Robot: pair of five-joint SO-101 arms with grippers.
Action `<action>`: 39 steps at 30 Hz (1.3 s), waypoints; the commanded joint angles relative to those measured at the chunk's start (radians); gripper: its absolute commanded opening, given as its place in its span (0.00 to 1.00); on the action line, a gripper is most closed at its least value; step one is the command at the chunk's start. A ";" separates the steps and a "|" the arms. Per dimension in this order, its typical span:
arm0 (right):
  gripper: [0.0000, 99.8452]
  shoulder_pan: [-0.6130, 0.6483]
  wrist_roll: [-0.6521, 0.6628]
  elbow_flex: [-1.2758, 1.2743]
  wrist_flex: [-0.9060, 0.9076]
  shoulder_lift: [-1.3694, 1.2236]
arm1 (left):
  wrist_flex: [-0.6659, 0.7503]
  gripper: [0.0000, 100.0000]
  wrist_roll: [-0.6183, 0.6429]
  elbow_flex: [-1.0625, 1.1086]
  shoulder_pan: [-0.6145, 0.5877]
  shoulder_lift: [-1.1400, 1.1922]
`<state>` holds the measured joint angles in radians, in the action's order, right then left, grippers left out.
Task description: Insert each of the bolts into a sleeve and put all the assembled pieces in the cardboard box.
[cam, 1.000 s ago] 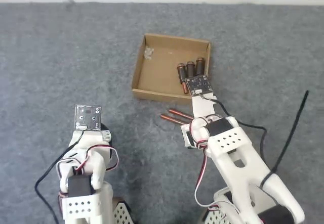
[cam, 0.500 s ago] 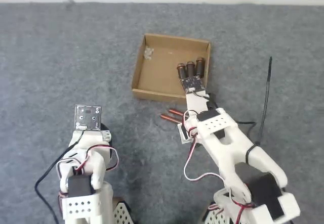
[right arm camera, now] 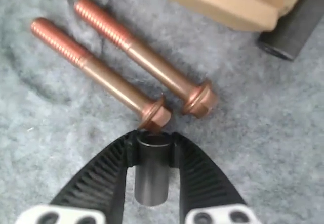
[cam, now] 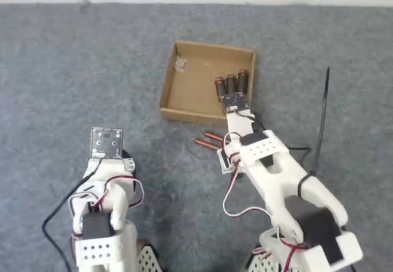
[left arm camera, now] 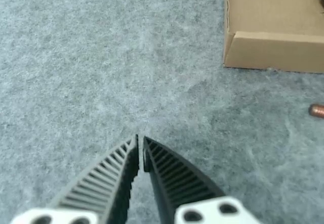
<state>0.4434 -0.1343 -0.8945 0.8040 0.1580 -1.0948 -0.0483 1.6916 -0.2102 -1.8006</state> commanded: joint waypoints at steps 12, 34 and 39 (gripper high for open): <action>0.08 -0.062 0.020 0.002 0.136 0.125 | 0.017 0.01 -0.003 -0.007 -0.002 -0.021; 0.12 -0.058 0.028 -0.032 0.139 0.127 | 0.020 0.01 -0.003 -0.007 -0.002 -0.021; 0.00 -0.062 0.109 -0.095 0.031 0.134 | 0.018 0.01 -0.003 -0.007 -0.002 -0.021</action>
<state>0.3928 -0.0913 -0.9789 0.8869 0.2608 -1.0948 -0.0483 1.6916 -0.2102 -1.8006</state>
